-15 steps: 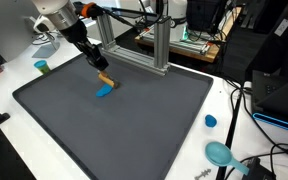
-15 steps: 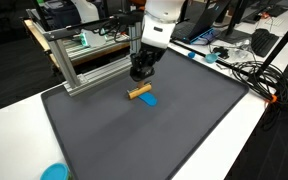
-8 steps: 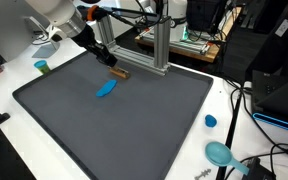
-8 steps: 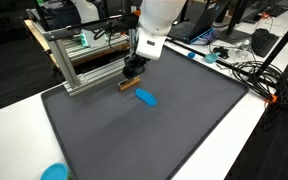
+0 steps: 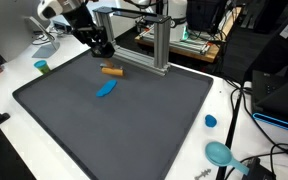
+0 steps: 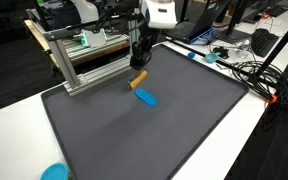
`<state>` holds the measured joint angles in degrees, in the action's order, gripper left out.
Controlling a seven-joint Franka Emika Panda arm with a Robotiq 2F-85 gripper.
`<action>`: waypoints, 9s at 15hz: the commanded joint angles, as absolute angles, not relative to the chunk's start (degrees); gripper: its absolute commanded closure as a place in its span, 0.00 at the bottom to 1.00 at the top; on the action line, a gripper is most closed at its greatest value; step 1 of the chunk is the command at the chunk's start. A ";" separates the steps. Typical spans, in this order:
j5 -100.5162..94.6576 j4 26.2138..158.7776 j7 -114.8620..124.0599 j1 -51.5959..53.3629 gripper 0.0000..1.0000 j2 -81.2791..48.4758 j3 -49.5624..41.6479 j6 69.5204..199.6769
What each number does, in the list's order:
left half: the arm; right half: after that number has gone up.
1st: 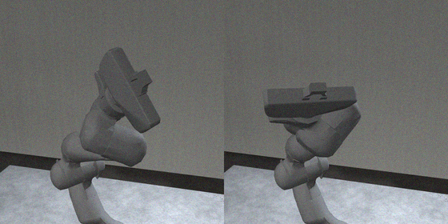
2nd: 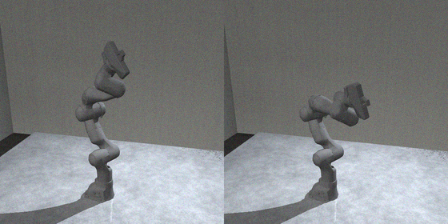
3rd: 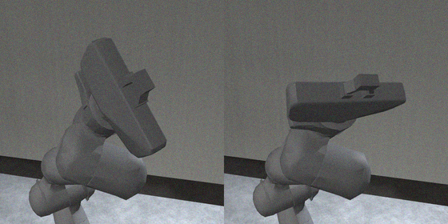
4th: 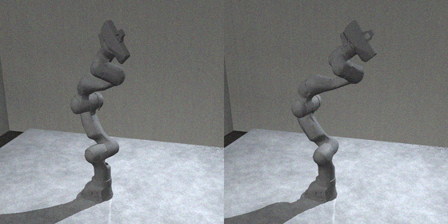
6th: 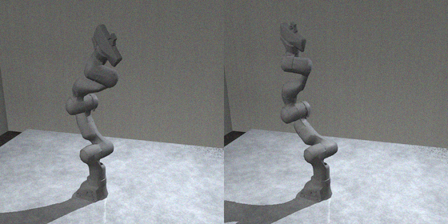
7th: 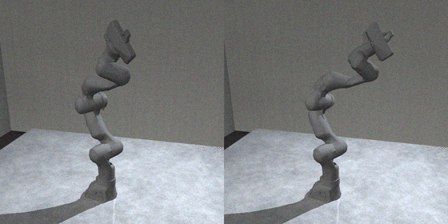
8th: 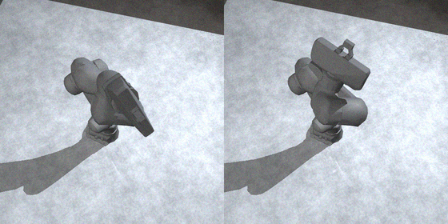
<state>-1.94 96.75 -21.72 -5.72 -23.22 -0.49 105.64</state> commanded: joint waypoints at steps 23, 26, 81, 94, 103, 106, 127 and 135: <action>-1.72 114.57 -70.43 -3.84 0.78 -3.07 2.69 118.23; -6.22 117.02 -75.28 -2.29 0.78 -1.75 2.45 118.68; 7.33 103.54 -110.38 -10.69 0.78 -22.76 0.42 124.08; 7.42 104.68 -112.93 -12.01 0.78 -20.82 -0.05 123.64; 8.74 106.29 -113.76 -12.23 0.78 -23.20 0.60 127.02; 7.31 105.57 -111.54 -11.65 0.78 -24.40 -0.18 127.78; 7.17 107.67 -108.41 -10.23 0.78 -24.05 0.55 125.61; 7.84 107.54 -109.80 -10.30 0.78 -24.32 1.43 122.85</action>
